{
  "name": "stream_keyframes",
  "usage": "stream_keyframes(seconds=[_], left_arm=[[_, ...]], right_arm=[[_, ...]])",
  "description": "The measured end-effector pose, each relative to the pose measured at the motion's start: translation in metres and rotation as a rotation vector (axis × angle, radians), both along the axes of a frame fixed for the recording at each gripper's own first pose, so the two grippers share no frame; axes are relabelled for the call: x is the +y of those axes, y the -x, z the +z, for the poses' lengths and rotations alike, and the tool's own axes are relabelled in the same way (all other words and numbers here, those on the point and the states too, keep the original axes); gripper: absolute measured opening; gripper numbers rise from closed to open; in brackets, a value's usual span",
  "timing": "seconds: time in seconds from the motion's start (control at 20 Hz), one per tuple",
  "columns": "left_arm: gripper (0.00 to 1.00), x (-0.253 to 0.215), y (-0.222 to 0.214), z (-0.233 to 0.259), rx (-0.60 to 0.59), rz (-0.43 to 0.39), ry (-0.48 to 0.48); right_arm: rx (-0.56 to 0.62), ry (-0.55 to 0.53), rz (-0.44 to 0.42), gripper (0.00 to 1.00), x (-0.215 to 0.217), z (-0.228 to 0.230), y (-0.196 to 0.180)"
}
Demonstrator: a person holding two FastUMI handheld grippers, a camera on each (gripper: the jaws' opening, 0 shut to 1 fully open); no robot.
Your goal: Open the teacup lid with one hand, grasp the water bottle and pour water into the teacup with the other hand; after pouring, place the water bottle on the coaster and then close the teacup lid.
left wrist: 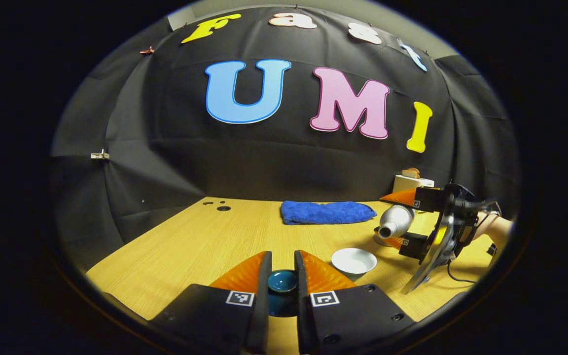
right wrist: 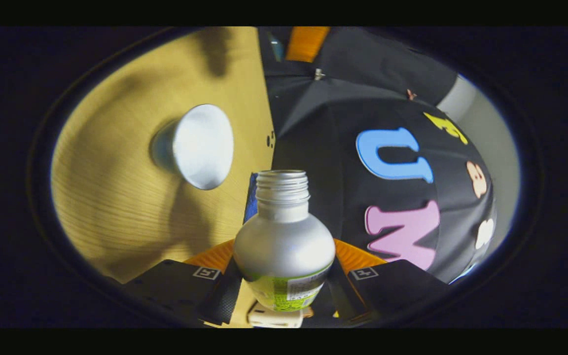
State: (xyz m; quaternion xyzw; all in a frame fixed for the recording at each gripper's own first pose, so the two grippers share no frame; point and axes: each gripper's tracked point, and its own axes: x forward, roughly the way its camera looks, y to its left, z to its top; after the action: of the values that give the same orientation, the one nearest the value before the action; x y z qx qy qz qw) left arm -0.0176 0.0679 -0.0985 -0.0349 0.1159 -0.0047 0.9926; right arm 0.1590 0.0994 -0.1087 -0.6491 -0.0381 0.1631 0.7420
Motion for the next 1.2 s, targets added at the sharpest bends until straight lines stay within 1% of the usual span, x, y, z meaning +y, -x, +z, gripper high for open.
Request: stream_keyframes(seconds=[0.05, 0.1, 0.15, 0.2, 0.25, 0.3, 0.35, 0.55, 0.65, 0.75, 0.8, 0.85, 0.9, 1.05, 1.1, 1.15, 1.2], left_arm=[[0.30, -0.003, 0.000, 0.001, -0.002, -0.003, 0.001], [0.30, -0.006, 0.001, 0.002, -0.003, -0.005, -0.001], [0.27, -0.008, 0.001, 0.002, -0.007, -0.008, -0.005], [0.30, -0.011, 0.000, 0.003, -0.009, -0.012, -0.008], [0.30, -0.014, 0.001, 0.004, -0.008, -0.018, -0.009], [0.24, -0.018, 0.001, 0.003, -0.006, -0.025, -0.007], [0.28, -0.021, 0.001, 0.003, -0.004, -0.031, -0.008], [0.28, -0.034, 0.000, 0.005, -0.007, -0.051, -0.016], [0.28, -0.039, 0.002, 0.006, -0.009, -0.057, -0.018], [0.28, -0.042, 0.002, 0.004, -0.004, -0.061, -0.019], [0.31, -0.043, 0.002, 0.002, -0.001, -0.064, -0.019], [0.28, -0.043, 0.002, 0.002, 0.003, -0.066, -0.018], [0.28, -0.043, 0.003, 0.002, 0.003, -0.065, -0.019], [0.28, -0.036, 0.002, 0.005, -0.011, -0.044, -0.028], [0.31, -0.035, 0.003, 0.004, -0.011, -0.040, -0.025], [0.28, -0.033, 0.003, 0.004, -0.010, -0.034, -0.020], [0.28, -0.031, 0.003, 0.002, -0.010, -0.028, -0.013]], right_arm=[[0.031, -0.078, -0.016, 0.80, -0.003, 0.003, 0.003], [0.065, -0.164, -0.036, 0.80, -0.007, 0.006, 0.005], [0.103, -0.256, -0.057, 0.80, -0.011, 0.009, 0.007], [0.133, -0.355, -0.076, 0.80, -0.014, 0.014, 0.007], [0.161, -0.459, -0.087, 0.80, -0.017, 0.020, 0.007], [0.186, -0.559, -0.095, 0.80, -0.018, 0.028, 0.009], [0.209, -0.650, -0.101, 0.80, -0.020, 0.037, 0.008], [0.268, -0.929, -0.117, 0.80, -0.030, 0.069, 0.008], [0.298, -1.009, -0.132, 0.80, -0.033, 0.078, 0.007], [0.286, -1.077, -0.149, 0.80, -0.037, 0.087, 0.007], [0.297, -1.117, -0.160, 0.80, -0.038, 0.087, 0.008], [0.313, -1.154, -0.172, 0.80, -0.042, 0.085, 0.004], [0.329, -1.185, -0.177, 0.80, -0.046, 0.084, -0.001], [0.366, -1.236, -0.208, 0.80, -0.051, 0.072, -0.018], [0.373, -1.241, -0.218, 0.80, -0.052, 0.066, -0.021], [0.380, -1.244, -0.228, 0.80, -0.056, 0.058, -0.024], [0.384, -1.246, -0.230, 0.80, -0.059, 0.051, -0.026]])
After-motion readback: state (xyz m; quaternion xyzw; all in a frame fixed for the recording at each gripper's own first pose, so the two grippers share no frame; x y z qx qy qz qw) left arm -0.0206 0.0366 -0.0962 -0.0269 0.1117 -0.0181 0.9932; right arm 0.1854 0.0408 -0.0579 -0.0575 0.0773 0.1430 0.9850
